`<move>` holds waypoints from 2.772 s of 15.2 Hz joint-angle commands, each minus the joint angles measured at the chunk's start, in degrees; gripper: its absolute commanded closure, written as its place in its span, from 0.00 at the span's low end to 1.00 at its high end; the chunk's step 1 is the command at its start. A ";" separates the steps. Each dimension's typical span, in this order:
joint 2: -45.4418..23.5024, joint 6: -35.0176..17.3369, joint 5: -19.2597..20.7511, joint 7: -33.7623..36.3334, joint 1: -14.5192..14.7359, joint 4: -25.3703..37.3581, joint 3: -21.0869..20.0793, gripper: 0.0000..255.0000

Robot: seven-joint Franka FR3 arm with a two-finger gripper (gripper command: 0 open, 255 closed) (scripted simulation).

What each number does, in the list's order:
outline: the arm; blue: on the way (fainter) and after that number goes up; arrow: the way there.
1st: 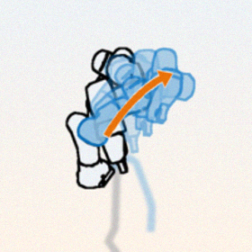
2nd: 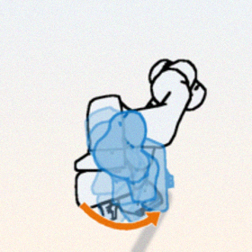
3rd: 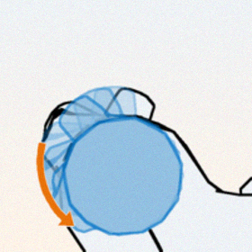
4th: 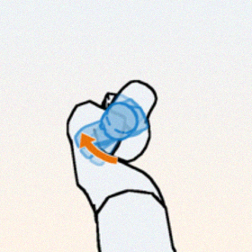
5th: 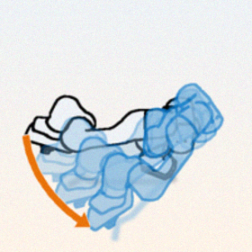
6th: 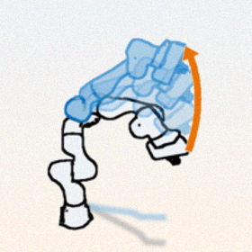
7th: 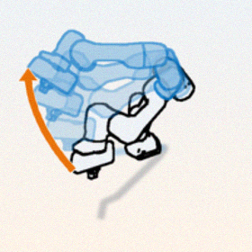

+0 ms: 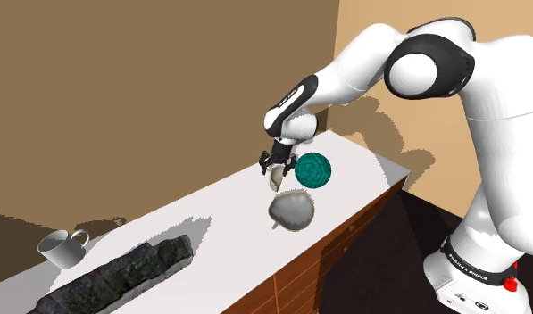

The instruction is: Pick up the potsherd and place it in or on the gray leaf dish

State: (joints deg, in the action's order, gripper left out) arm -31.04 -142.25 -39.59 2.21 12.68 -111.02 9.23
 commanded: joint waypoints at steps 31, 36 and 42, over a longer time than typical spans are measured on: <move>5.44 8.11 4.71 4.99 -0.23 -1.61 0.81 1.00; 8.12 10.54 6.42 6.87 0.21 -1.50 1.58 1.00; 12.04 11.64 7.86 8.92 1.28 -3.66 1.98 1.00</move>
State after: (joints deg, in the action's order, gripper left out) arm -20.03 -130.41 -31.94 10.60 13.51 -113.68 11.25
